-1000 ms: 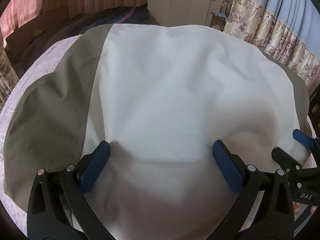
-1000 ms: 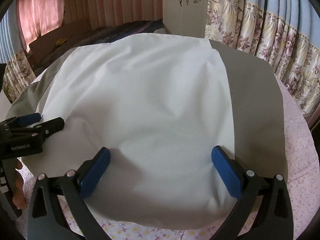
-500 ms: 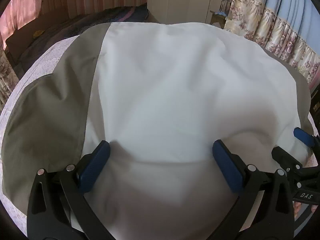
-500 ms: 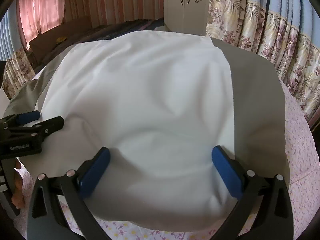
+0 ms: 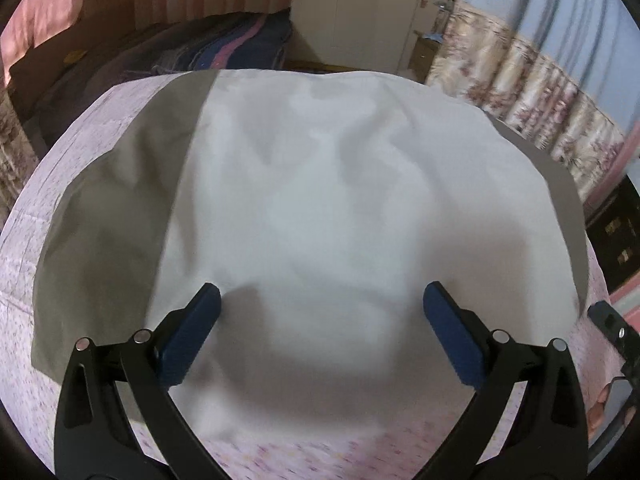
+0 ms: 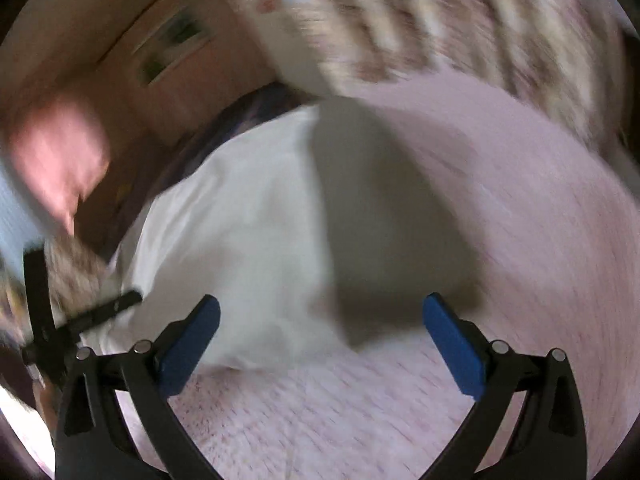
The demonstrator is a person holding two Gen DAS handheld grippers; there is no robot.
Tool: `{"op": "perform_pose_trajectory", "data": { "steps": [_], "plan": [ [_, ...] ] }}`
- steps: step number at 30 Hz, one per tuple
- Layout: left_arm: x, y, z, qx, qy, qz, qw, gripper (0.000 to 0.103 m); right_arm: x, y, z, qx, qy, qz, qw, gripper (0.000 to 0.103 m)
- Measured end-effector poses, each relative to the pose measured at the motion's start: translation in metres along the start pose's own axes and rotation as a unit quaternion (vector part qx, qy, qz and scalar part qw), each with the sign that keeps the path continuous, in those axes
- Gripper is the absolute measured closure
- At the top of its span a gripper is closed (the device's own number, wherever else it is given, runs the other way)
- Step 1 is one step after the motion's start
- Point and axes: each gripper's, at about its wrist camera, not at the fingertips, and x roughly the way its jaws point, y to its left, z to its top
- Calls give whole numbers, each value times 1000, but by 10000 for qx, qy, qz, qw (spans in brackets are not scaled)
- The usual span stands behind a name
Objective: Fold large clothes
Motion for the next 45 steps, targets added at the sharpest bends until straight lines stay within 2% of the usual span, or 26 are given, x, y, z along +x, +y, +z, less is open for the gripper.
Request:
{"op": "perform_pose_trajectory", "data": {
  "steps": [2,5,11,16,25,26,30,34,35,40,45],
  "plan": [
    [2,-15,-5,199,-14,13,9998,3,-3,-30,-9,703,96,111,9974,2],
    [12,-28,-9,390,-82,231,9989,3,-1,-43,-18,1038,60,289,9942,2],
    [26,-21,-6,296,75,36,9995,3,20,-17,-14,549,-43,9,9985,1],
    [27,-24,-10,364,44,120,9993,3,37,-2,-4,353,-113,-163,9992,1],
    [29,-26,-10,338,31,157,9993,3,71,11,24,61,5,-141,9999,3],
    [30,-26,-10,343,29,159,9993,3,74,14,25,12,10,-116,9999,11],
    [33,-22,-9,293,36,63,9995,3,80,21,27,-124,-21,22,9999,31],
    [35,-22,-10,291,31,-1,9996,3,72,32,32,-366,-118,235,9990,67],
    [35,-23,-10,312,33,16,9995,3,69,38,34,-448,-161,305,9984,72],
    [39,-23,-10,356,75,19,9993,3,50,77,48,-912,-343,573,9936,78],
    [43,-18,-7,387,144,-148,9990,3,33,139,54,-1723,-376,811,9810,79]
  ]
}}
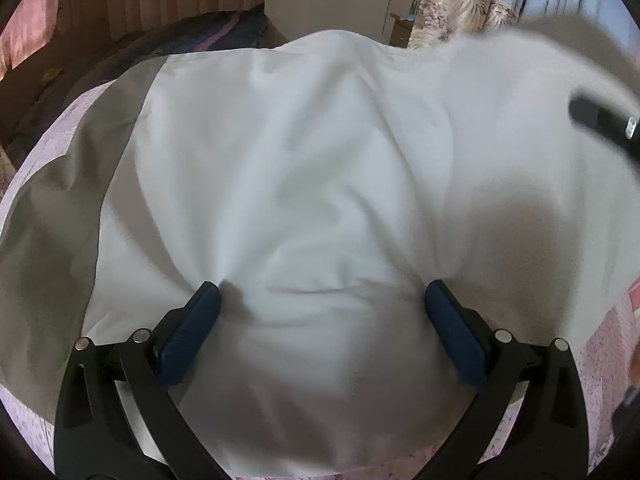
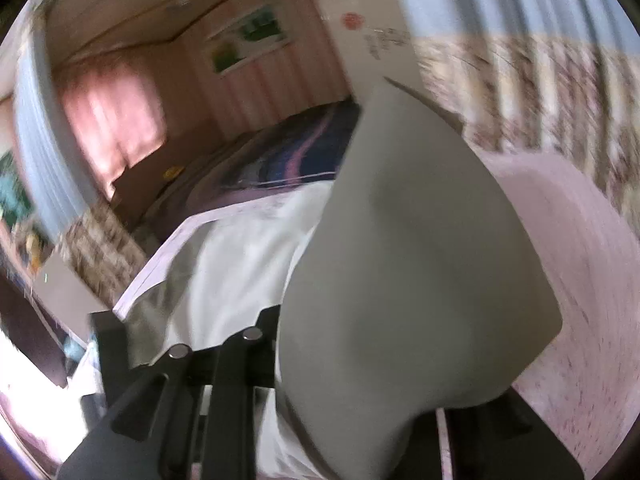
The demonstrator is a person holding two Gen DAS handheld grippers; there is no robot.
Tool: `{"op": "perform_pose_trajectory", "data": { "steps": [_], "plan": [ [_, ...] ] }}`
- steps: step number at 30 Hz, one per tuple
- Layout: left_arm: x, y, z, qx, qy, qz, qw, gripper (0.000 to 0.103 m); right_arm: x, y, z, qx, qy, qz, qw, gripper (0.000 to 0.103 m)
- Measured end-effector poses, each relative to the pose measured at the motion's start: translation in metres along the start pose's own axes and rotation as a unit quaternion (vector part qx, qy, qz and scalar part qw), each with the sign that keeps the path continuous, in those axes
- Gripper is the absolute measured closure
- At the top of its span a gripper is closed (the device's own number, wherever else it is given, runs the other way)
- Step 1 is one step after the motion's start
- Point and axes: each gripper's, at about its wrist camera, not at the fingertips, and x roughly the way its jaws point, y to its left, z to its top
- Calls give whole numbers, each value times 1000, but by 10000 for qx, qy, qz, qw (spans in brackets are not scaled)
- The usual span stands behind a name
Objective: Fold large clothes
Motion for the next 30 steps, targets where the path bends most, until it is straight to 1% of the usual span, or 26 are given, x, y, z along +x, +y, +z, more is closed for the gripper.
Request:
{"op": "perform_pose_trajectory", "data": {
  "steps": [1,4,7,8,9,12,13,15,16,17,18,20,22,23,24,25,27,30],
  "plan": [
    [0,2,1,-5,6,-52,10000,3,1,16,5,-236,27,15,9997,79],
    [-8,9,1,-110,-12,-208,9997,3,6,53,14,-645,95,66,9979,80],
    [-33,26,-8,-257,-83,-501,9984,4,13,85,20,-976,186,27,9950,81],
    [-47,35,-13,-286,-154,-596,9977,4,17,97,21,-1092,230,17,9938,81],
    [-61,45,-19,-283,-243,-591,9976,4,22,108,21,-1199,270,18,9924,81],
    [-95,83,-33,-313,-460,-307,9980,3,40,149,13,-1657,475,65,9850,82],
    [-102,98,-36,-341,-487,-181,9981,3,47,166,8,-1866,558,80,9808,82],
    [-113,137,-43,-437,-437,266,9977,3,60,195,-5,-2267,731,115,9712,83],
    [-115,152,-45,-496,-433,424,9969,3,69,213,-14,-2553,838,132,9631,83],
    [-116,173,-47,-618,-406,626,9953,3,75,226,-23,-2778,912,145,9562,83],
    [-116,189,-50,-704,-357,710,9943,3,82,238,-32,-3029,994,120,9477,83],
    [-113,209,-52,-792,-310,715,9938,3,103,259,-58,-3608,1193,-90,9249,83],
    [-104,217,-55,-745,-259,632,9949,3,121,269,-87,-4182,1322,-394,8978,83],
    [-96,219,-57,-736,-187,633,9951,3,128,269,-100,-4329,1372,-477,8897,83],
    [-91,221,-58,-732,-150,618,9953,3,129,269,-106,-4398,1384,-511,8859,83],
    [-89,222,-59,-725,-172,562,9956,3,131,267,-115,-4515,1390,-580,8795,82],
    [-85,221,-61,-707,-198,385,9966,3,130,265,-120,-4503,1347,-596,8806,82],
    [-81,220,-61,-676,-218,380,9967,3,128,262,-121,-4446,1309,-611,8840,80]
  ]
}}
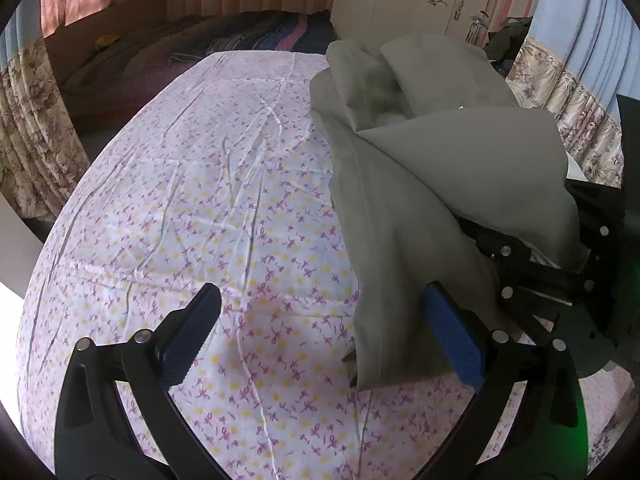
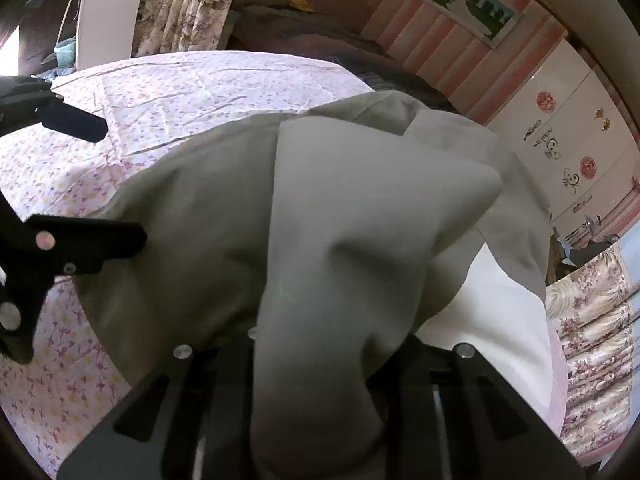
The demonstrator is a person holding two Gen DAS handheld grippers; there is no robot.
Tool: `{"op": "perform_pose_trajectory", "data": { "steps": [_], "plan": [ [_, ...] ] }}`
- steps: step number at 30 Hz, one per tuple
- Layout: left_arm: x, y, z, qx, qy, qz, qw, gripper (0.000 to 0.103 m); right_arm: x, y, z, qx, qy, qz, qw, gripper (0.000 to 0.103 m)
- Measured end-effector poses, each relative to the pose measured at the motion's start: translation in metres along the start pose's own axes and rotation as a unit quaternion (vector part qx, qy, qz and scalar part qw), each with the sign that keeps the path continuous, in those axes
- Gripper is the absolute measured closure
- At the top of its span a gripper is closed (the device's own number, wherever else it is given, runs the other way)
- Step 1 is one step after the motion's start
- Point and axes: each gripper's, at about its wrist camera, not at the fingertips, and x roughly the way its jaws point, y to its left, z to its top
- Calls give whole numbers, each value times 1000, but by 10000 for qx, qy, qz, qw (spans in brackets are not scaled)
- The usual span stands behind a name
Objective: Fold large clothes
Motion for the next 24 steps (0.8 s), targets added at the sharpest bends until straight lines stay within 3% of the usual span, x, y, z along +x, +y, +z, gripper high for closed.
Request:
{"op": "perform_pose_trajectory", "data": {
  "steps": [10,12,17,24],
  "plan": [
    [7,0,-2,83,33,54,9999,3,-9,8,-6,0,-123,-149,9998,78],
    [7,1,-3,108,42,59,9999,3,-8,4,1,-10,-122,-130,9998,73],
    [7,1,-3,222,74,107,9997,3,-42,-8,-5,78,-207,305,9993,41],
    [1,-12,-2,519,5,512,9973,3,-109,-35,-40,292,-424,384,9979,27]
  ]
}}
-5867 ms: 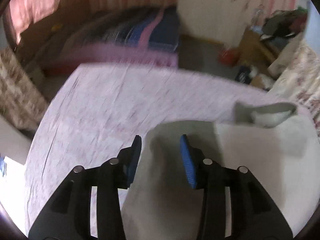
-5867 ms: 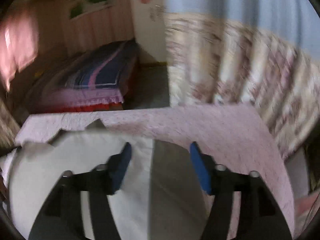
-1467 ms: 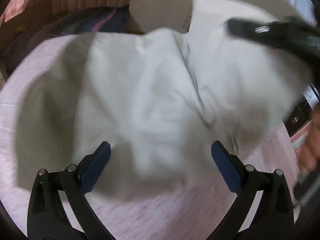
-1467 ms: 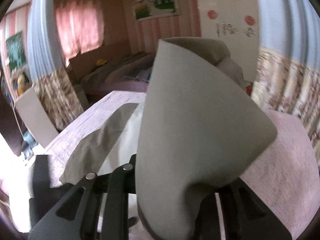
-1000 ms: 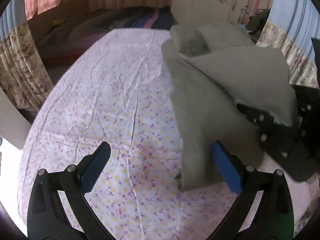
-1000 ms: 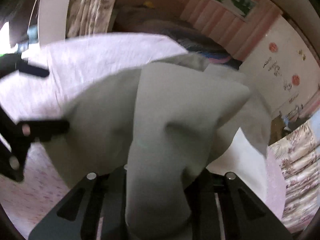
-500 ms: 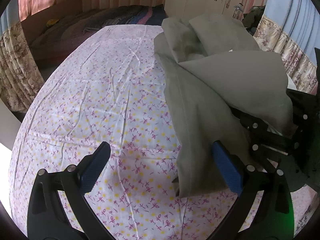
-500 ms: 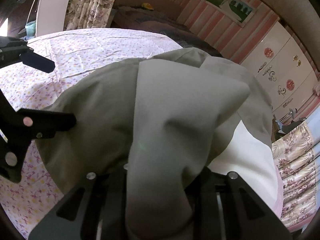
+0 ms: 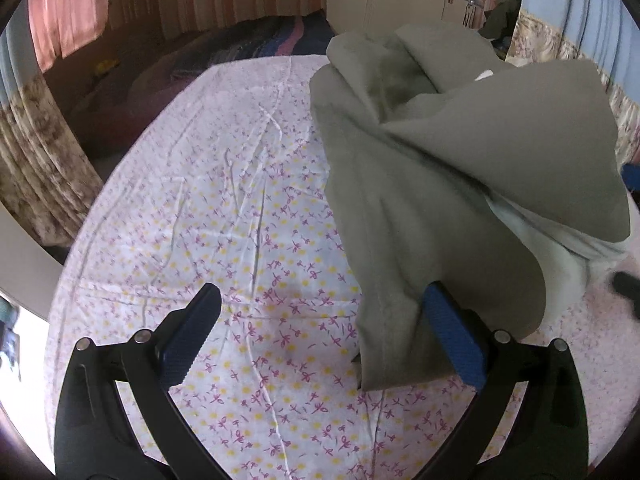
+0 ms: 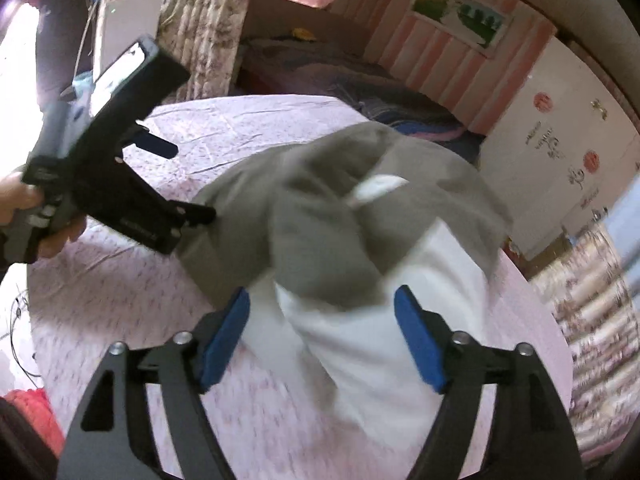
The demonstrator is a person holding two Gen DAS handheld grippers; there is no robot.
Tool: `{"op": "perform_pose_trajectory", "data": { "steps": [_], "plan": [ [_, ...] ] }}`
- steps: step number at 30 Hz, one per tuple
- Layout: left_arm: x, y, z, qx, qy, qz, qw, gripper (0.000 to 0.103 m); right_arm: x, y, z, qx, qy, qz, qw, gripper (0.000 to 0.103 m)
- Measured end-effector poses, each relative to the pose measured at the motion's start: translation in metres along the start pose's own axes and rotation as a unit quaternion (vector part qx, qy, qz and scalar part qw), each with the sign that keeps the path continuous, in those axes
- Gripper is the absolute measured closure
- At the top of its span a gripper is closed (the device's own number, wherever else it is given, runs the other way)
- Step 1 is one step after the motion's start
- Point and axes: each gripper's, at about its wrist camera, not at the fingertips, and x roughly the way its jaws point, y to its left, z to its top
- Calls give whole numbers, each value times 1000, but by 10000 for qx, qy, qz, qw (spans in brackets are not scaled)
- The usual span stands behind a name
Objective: Fold large clothes
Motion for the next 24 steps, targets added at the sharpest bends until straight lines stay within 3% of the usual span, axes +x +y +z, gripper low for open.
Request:
{"op": "perform_pose_trajectory", "data": {
  "steps": [6,12,16,21,22,24],
  "plan": [
    [-9,-8,-1,107,18,31,9999,3,-37,-56,-32,626,-68,-745,9952,27],
    [-27,-19,6,135,-63,-105,9998,3,-21,-126,-54,1829,-76,-1057,9774,26],
    [-62,-25,23,29,-386,-475,9981,3,-10,-150,-61,2373,-205,-1131,9646,25],
    [-103,-35,49,-159,-840,-1130,9899,3,-4,-162,-62,2615,-335,-1036,9590,24],
    [-105,-42,56,-121,-856,-1334,9873,3,-3,-163,-62,2706,-343,-982,9570,24],
    [-98,-58,68,43,-779,-1404,9870,3,5,-167,-64,2867,-306,-851,9537,24]
  ]
}}
